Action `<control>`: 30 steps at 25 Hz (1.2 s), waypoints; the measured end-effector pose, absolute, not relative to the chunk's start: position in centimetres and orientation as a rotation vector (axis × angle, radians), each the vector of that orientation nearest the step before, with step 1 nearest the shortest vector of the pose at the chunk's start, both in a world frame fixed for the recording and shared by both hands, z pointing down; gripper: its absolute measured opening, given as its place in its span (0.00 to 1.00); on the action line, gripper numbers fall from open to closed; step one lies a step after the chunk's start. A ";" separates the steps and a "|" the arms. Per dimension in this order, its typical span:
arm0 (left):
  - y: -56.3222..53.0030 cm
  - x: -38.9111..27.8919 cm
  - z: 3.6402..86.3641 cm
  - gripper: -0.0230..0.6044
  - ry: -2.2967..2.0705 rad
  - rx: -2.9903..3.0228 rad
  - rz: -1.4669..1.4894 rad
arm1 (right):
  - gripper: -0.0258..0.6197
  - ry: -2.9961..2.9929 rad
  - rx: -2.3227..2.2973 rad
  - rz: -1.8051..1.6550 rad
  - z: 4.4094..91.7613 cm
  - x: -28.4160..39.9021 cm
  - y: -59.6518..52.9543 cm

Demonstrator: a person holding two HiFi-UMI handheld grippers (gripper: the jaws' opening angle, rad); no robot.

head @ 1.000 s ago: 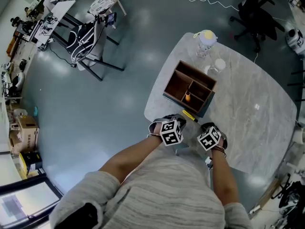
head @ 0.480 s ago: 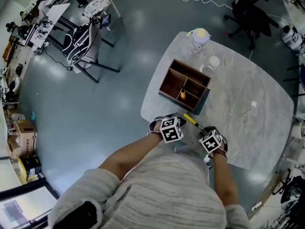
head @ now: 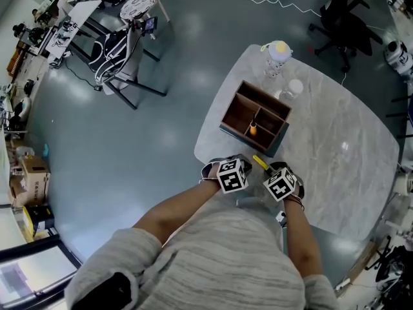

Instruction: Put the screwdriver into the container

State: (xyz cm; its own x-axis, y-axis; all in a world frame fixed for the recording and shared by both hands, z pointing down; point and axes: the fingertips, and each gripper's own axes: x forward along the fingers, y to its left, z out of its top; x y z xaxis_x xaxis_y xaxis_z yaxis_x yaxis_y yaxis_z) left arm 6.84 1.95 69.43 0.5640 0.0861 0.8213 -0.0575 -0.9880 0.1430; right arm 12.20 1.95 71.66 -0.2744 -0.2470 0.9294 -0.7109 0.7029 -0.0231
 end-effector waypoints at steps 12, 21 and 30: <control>1.4 3.8 69.9 0.06 -0.043 2.576 1.380 | 0.19 -1.753 0.683 0.481 74.3 10.3 0.4; 1.0 3.3 69.7 0.06 -0.056 2.560 1.360 | 0.14 -1.765 0.681 0.476 74.3 9.3 0.5; 0.4 3.1 68.7 0.06 -0.088 2.546 1.281 | 0.14 -1.913 0.773 0.533 70.4 8.1 0.3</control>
